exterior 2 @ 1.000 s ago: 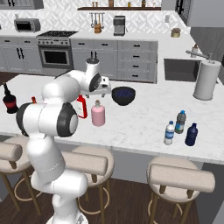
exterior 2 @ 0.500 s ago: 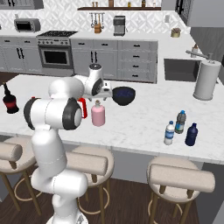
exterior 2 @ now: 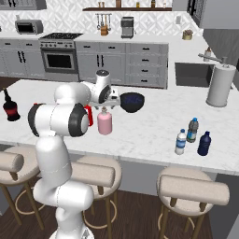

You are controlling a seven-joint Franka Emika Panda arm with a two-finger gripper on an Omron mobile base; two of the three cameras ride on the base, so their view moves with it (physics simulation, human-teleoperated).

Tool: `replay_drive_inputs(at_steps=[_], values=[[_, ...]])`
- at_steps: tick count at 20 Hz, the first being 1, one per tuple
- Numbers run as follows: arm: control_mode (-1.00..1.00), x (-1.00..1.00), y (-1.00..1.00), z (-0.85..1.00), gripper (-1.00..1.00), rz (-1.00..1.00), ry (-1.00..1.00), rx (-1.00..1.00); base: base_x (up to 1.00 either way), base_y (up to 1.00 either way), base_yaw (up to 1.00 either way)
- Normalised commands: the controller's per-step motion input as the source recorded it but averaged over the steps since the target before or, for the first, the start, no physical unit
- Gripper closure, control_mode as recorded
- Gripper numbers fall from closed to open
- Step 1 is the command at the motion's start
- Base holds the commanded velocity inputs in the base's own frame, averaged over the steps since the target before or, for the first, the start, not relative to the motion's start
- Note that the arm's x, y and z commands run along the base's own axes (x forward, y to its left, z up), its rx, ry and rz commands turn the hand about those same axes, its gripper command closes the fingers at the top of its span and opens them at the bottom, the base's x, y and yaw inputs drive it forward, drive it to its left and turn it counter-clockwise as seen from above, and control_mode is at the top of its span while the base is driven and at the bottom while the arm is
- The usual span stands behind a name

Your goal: Move the plastic bottles in the middle to the plastics group, and the glass bottles in the middle to the glass group.

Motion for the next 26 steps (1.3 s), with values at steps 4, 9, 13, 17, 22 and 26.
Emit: replay_drive_inputs(at_steps=[4, 9, 13, 17, 22, 26], values=[[-1.00, 0.00, 0.00, -0.05, -1.00, 0.00, 0.01, 0.00, 0.00, 0.00, 0.00], [-1.00, 0.00, 0.00, -0.08, -1.00, 0.00, 0.01, 0.00, 0.00, 0.00, 0.00], [-1.00, 0.00, 0.00, -0.11, -1.00, 0.00, 0.04, 0.00, 0.00, 0.00, 0.00], [-1.00, 0.00, 0.00, -0.06, -1.00, 0.00, 0.04, 0.00, 0.00, 0.00, 0.00], [-1.00, 0.02, 0.00, 0.00, -1.00, 0.00, 0.04, 0.00, 0.00, 0.00, 0.00], [-1.00, 0.04, 0.00, 0.00, -1.00, 0.00, 0.04, 0.00, 0.00, 0.00, 0.00]])
